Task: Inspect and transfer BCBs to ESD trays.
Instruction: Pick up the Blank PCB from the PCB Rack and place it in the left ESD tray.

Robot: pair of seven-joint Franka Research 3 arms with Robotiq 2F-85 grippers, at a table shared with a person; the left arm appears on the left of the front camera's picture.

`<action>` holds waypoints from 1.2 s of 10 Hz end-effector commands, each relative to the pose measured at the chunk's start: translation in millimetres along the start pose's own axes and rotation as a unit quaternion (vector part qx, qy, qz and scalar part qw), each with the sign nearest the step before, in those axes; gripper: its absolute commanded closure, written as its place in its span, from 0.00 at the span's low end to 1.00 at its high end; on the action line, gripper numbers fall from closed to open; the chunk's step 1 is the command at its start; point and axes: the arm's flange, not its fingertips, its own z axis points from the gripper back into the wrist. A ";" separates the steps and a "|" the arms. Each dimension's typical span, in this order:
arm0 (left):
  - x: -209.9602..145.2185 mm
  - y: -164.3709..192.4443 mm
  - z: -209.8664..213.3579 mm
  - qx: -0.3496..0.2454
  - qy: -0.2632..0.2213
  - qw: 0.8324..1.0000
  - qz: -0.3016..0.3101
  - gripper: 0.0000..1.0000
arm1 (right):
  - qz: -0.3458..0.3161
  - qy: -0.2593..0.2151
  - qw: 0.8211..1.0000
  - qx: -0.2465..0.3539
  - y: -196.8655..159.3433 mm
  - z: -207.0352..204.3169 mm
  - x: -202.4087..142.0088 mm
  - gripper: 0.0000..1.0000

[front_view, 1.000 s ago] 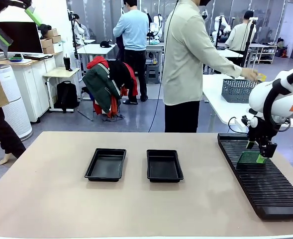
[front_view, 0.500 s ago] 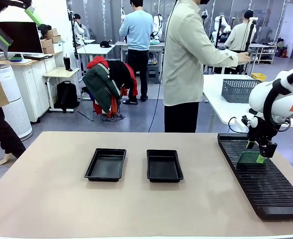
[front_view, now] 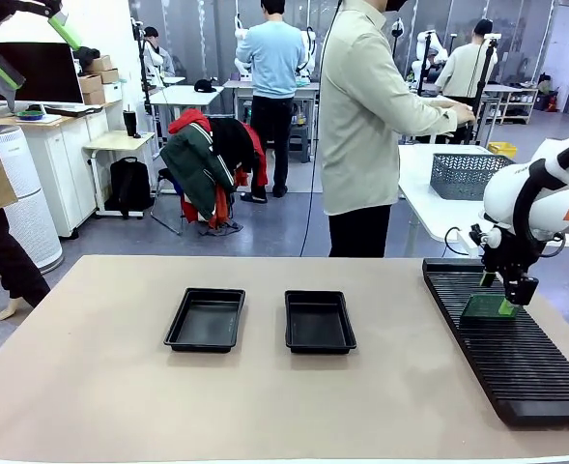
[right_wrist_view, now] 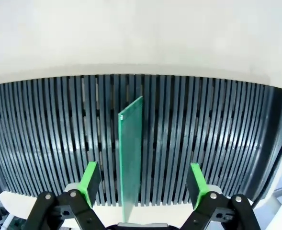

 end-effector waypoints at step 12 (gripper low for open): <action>-0.8 0.8 -1.0 -0.002 0.000 1.000 0.001 0.00 | -0.015 0.024 1.000 -0.011 14.2 -2.8 2.8 0.43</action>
